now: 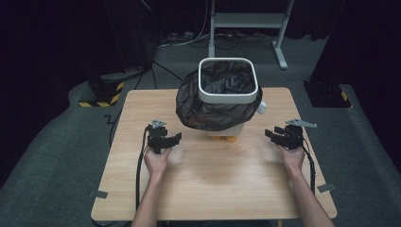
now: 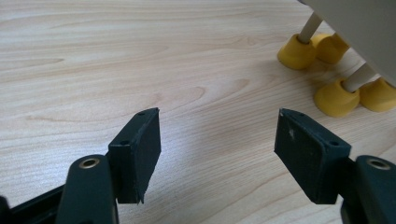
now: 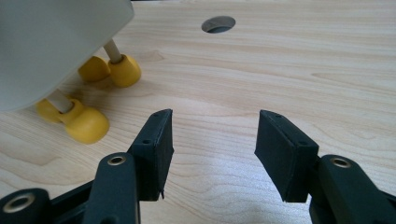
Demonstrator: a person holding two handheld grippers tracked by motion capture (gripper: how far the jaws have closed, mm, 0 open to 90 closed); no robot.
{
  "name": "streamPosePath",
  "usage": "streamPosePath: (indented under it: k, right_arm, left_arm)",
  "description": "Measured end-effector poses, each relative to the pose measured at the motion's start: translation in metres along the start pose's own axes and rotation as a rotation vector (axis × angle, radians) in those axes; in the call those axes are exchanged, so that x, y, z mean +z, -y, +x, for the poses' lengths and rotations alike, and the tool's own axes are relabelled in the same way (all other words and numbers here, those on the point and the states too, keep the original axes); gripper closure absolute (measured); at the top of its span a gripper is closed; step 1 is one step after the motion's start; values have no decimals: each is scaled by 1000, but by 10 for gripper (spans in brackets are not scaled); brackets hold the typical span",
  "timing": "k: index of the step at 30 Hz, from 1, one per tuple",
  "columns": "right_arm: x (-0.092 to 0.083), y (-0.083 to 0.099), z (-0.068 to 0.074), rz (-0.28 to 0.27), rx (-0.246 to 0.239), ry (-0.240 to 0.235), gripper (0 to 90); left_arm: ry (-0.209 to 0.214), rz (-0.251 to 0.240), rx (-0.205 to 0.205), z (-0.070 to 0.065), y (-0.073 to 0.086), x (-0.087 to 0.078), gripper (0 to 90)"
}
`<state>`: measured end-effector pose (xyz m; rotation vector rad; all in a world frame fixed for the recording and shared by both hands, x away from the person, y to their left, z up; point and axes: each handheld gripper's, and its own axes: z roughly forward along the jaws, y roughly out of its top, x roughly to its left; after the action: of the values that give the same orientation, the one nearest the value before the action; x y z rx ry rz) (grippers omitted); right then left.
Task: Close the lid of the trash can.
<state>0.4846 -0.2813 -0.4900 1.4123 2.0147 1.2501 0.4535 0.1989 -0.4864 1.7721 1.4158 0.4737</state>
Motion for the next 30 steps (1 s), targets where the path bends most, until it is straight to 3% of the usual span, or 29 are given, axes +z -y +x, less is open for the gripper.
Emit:
streamPosePath:
  k: [10,14,19,30]
  right_arm:
    - [10,4,-2,32,-5,19,457]
    - [16,6,-2,41,-13,24,458]
    - [22,10,-4,63,-2,31,460]
    - [33,16,-7,109,2,63,462]
  left_arm:
    - [-9,5,-28,8,5,7,315]
    - [-17,18,-23,8,7,12,318]
    - [-43,63,15,7,11,20,317]
    - [-89,80,14,11,15,31,319]
